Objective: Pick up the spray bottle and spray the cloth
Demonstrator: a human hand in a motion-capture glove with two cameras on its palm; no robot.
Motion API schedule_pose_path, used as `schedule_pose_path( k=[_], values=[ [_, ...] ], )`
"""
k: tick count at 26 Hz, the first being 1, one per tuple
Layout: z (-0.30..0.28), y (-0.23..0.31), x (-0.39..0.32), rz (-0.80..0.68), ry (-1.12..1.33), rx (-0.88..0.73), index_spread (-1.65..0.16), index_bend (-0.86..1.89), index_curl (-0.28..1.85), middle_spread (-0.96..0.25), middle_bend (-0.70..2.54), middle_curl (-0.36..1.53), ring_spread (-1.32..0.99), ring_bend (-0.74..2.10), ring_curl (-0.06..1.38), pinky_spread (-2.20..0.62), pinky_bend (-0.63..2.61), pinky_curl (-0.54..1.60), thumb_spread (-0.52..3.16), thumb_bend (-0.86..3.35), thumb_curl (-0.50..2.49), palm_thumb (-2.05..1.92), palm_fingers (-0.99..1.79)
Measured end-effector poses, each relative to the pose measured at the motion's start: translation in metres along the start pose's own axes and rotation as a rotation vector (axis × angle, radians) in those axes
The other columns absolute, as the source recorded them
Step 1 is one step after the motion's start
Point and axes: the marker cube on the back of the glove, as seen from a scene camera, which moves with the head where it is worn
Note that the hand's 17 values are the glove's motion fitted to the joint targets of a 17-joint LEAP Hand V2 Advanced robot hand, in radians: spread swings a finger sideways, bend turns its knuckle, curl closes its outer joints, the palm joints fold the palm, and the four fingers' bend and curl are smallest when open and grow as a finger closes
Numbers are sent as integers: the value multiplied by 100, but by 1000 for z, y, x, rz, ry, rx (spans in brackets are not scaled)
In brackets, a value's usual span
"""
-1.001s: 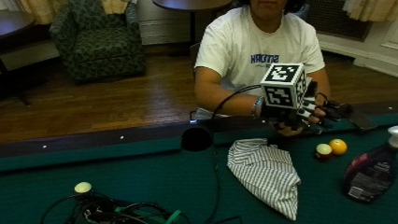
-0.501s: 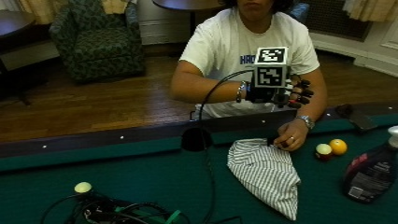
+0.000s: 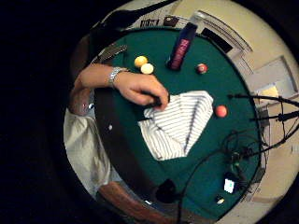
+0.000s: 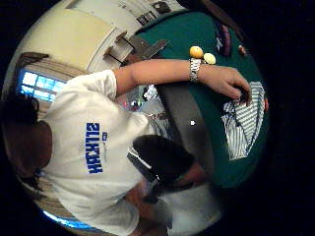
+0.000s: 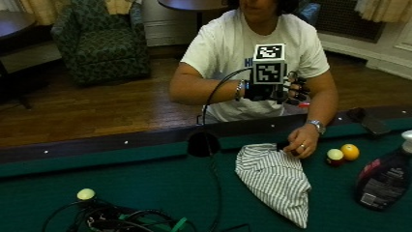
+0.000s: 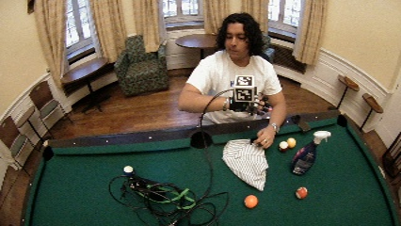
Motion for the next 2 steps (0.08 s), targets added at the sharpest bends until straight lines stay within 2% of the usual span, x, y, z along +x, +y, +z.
schedule_pose_path(
  k=[2],
  values=[
    [1, 1, -2, -8, 6, -3, -46, 12, 23, -15, 20, 36, -12, 43, 33, 22, 31, 35, 94, -3, 34, 28, 37]
  ],
)
